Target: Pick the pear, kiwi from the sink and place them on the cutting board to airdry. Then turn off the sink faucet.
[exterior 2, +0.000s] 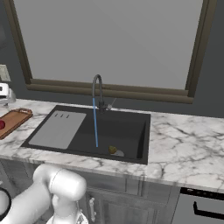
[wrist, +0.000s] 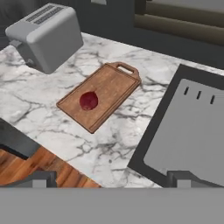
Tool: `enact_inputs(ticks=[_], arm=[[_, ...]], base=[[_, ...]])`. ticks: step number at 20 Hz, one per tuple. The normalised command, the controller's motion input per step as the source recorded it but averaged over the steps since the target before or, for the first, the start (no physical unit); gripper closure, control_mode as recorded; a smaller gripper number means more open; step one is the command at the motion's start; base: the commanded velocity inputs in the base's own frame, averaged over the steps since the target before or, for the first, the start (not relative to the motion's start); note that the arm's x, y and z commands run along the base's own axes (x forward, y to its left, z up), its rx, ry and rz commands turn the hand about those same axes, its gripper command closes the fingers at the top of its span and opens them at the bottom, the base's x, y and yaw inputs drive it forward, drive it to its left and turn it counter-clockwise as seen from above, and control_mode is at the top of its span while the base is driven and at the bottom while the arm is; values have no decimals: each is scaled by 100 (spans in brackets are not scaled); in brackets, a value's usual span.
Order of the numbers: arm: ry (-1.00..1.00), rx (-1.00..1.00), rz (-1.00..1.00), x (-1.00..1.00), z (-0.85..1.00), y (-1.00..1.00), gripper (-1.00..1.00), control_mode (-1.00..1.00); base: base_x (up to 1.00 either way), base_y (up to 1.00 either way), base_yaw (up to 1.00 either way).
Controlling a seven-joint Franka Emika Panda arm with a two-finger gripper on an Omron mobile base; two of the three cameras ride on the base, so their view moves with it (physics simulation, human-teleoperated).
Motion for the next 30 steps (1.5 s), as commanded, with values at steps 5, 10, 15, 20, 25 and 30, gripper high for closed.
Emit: enact_inputs(ticks=[5, 10, 15, 20, 25, 30], arm=[[-4, -1, -12, -88, 42, -86, -100, -100], [-8, -9, -10, -65, 27, -83, -100, -100], [-7, -12, -5, -34, 34, -80, -100, -100], [-1, -10, -6, -28, 37, -83, -100, -100], [0, -10, -10, -16, 31, -81, -100, -100], [0, -11, -13, -10, 18, -69, -100, -100]], base=[[0, 0, 0], [0, 0, 0], [0, 0, 0], [0, 0, 0], [0, 0, 0], [0, 0, 0]])
